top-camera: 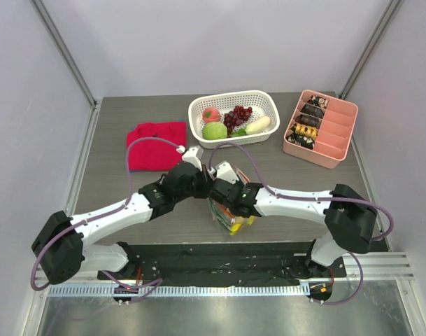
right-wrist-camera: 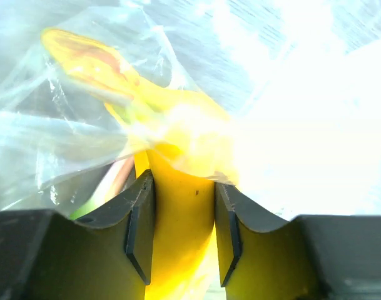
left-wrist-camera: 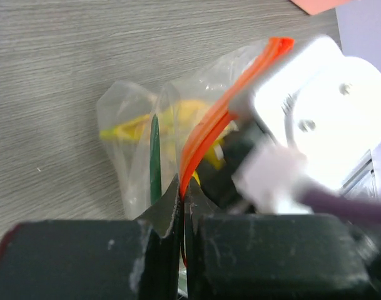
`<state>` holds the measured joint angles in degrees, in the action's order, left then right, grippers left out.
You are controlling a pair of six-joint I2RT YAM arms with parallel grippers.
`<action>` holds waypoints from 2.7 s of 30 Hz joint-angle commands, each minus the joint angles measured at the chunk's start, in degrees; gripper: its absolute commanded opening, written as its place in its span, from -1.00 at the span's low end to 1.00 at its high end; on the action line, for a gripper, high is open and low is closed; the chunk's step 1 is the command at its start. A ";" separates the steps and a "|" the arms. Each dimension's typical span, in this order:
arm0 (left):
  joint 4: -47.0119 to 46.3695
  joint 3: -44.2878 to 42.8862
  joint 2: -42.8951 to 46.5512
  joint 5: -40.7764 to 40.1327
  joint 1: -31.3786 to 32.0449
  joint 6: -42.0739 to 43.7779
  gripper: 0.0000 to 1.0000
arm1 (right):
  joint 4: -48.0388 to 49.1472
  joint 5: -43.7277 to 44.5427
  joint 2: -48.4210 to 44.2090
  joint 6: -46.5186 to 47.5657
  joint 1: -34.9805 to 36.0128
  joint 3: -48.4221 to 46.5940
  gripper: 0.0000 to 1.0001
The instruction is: Open the zip-top bag and remove the fake food
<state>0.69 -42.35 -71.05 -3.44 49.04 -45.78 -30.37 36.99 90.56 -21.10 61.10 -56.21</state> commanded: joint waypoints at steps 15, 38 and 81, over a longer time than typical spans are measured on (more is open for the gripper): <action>1.86 4.98 25.85 -3.06 -0.87 2.81 0.53 | 15.76 -17.70 -25.16 -2.19 -7.90 12.94 -0.97; -38.13 23.01 16.81 30.18 -9.57 -15.22 0.95 | 26.50 -42.52 -40.38 -2.71 -14.43 23.51 -0.98; -33.38 24.24 28.86 28.14 -9.57 -11.00 0.23 | 38.28 -60.11 -49.25 -7.55 -14.61 30.54 -0.98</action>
<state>-27.73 -18.09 -42.22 22.76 39.62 -57.01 2.50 -21.17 43.07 -27.44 46.63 -25.34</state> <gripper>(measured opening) 0.701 0.404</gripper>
